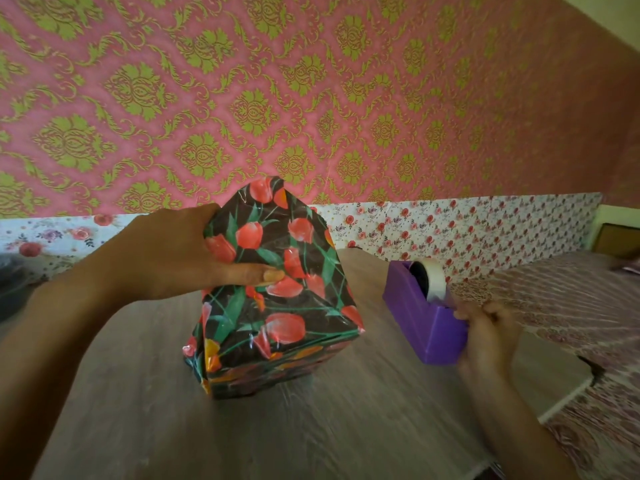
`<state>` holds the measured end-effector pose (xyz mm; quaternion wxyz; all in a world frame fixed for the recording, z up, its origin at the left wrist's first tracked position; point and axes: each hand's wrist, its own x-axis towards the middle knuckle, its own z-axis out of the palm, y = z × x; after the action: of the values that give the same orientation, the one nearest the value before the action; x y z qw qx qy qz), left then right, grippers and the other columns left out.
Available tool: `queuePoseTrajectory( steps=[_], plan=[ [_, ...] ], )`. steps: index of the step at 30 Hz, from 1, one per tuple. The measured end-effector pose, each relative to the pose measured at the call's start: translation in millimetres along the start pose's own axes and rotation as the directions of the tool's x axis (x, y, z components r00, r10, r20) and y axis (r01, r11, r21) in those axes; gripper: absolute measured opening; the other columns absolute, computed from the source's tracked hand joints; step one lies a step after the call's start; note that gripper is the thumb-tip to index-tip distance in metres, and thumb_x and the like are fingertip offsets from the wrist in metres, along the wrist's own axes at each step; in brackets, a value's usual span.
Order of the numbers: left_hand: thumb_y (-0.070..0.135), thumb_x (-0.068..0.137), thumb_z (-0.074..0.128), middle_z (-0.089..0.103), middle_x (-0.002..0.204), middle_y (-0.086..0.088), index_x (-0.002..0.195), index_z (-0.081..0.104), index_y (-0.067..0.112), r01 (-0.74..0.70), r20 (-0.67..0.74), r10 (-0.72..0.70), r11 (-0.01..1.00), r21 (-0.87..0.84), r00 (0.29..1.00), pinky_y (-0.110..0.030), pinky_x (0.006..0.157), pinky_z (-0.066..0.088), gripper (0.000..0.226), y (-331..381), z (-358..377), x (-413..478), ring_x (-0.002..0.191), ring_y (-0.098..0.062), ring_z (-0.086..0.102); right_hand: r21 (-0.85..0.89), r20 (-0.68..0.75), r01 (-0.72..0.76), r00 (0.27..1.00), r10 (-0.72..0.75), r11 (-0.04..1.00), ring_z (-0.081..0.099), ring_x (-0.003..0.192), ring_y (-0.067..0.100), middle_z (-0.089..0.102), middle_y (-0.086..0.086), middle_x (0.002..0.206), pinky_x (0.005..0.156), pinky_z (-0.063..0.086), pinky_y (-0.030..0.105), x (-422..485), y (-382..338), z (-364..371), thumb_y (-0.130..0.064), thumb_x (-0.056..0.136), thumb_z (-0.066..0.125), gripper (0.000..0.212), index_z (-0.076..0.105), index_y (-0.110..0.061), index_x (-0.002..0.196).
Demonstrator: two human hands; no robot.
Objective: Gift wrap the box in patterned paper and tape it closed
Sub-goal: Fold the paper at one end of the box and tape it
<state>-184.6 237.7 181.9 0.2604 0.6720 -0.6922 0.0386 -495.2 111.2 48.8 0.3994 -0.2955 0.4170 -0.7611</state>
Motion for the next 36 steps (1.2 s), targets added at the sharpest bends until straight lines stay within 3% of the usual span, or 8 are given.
queuePoseTrajectory(
  steps=[5, 13, 18, 21, 23, 26, 30, 36],
  plan=[
    [0.092, 0.028, 0.040, 0.054, 0.081, 0.027, 0.114, 0.052, 0.039, 0.017, 0.002, -0.017, 1.000, 0.012, 1.000, -0.010, 0.059, 0.031, 0.102, 0.6, -0.8, -1.0, 0.069, 0.006, 0.050, -0.099, 0.068, -0.163, 0.983, 0.171, 0.982, 0.052, 0.069, 0.010, 0.062, 0.001, 0.084, 0.057, 0.038, 0.022, -9.1, 5.2, -16.2, -0.006, 0.077, 0.070, 0.016, 0.063, -0.012, 0.091],
    [0.090, 0.044, 0.052, 0.052, 0.078, 0.029, 0.116, 0.052, 0.039, 0.051, 0.002, -0.051, 0.999, -0.016, 0.999, -0.018, 0.061, 0.035, 0.089, 4.2, 0.2, -0.2, 0.068, 0.007, 0.048, 0.008, 0.096, -0.410, 0.908, 0.407, 0.912, 0.045, 0.034, -0.002, 0.053, -0.010, 0.041, 0.037, 0.039, 0.013, -21.8, 3.0, -9.2, -0.006, 0.086, 0.061, 0.017, 0.057, -0.018, 0.075],
    [0.092, 0.026, 0.044, 0.060, 0.091, 0.026, 0.107, 0.049, 0.046, 0.016, 0.041, -0.014, 0.998, -0.056, 0.999, -0.019, 0.069, 0.041, 0.092, 1.4, -1.7, -1.7, 0.078, 0.005, 0.056, 0.178, 0.147, -0.265, 0.960, 0.240, 0.948, 0.043, 0.036, -0.005, 0.054, -0.013, 0.044, 0.037, 0.034, 0.008, -42.1, 5.4, -11.1, -0.019, 0.091, 0.056, 0.013, 0.057, -0.024, 0.078],
    [0.092, 0.032, 0.046, 0.056, 0.088, 0.032, 0.104, 0.046, 0.050, -0.007, 0.044, 0.010, 0.999, -0.054, 0.999, -0.014, 0.070, 0.039, 0.083, 0.5, -3.3, -2.7, 0.078, 0.006, 0.054, 0.190, 0.302, -0.099, 0.953, 0.038, 0.977, 0.045, 0.042, -0.004, 0.056, -0.011, 0.053, 0.039, 0.035, 0.008, -63.1, -14.1, 6.3, -0.032, 0.070, 0.069, 0.018, 0.062, -0.023, 0.084],
    [0.090, 0.040, 0.056, 0.055, 0.086, 0.032, 0.101, 0.046, 0.051, -0.006, 0.052, 0.009, 0.998, -0.068, 0.999, -0.008, 0.069, 0.036, 0.073, 3.0, -4.2, -4.5, 0.079, 0.005, 0.055, 0.146, 0.441, 0.133, 0.879, -0.184, 0.980, 0.049, 0.049, -0.003, 0.060, -0.009, 0.059, 0.046, 0.038, 0.007, -78.1, -36.0, 25.8, -0.045, 0.054, 0.075, 0.032, 0.069, -0.026, 0.080],
    [0.079, 0.047, 0.060, 0.057, 0.093, 0.027, 0.108, 0.046, 0.046, 0.001, 0.069, 0.006, 0.995, -0.100, 0.998, -0.018, 0.077, 0.042, 0.070, 6.0, -3.7, -5.0, 0.087, -0.003, 0.058, 0.160, 0.716, 0.450, 0.561, -0.417, 0.879, 0.058, 0.055, -0.001, 0.066, -0.011, 0.060, 0.056, 0.044, 0.008, -104.9, -70.5, 61.7, -0.038, 0.060, 0.075, 0.013, 0.073, -0.036, 0.073],
    [0.079, 0.045, 0.054, 0.053, 0.087, 0.032, 0.105, 0.043, 0.046, -0.030, 0.094, 0.040, 0.994, -0.108, 0.995, -0.020, 0.081, 0.041, 0.069, 6.2, -4.4, -5.0, 0.082, 0.002, 0.056, 0.160, 0.922, 0.570, 0.206, -0.328, 0.806, 0.059, 0.056, 0.010, 0.069, -0.005, 0.065, 0.055, 0.045, 0.019, -120.1, -88.9, 100.7, -0.032, 0.065, 0.076, 0.016, 0.074, -0.021, 0.077],
    [0.078, 0.048, 0.048, 0.060, 0.101, 0.023, 0.116, 0.047, 0.039, -0.052, 0.086, 0.062, 0.992, -0.113, 0.994, -0.017, 0.077, 0.041, 0.079, 1.4, -3.8, -4.7, 0.091, -0.004, 0.059, 0.017, 0.972, 0.616, 0.176, -0.158, 0.788, 0.056, 0.065, 0.041, 0.068, 0.013, 0.068, 0.057, 0.044, 0.043, -121.1, -89.2, 116.8, -0.029, 0.061, 0.071, 0.016, 0.074, -0.020, 0.073]
  ],
)
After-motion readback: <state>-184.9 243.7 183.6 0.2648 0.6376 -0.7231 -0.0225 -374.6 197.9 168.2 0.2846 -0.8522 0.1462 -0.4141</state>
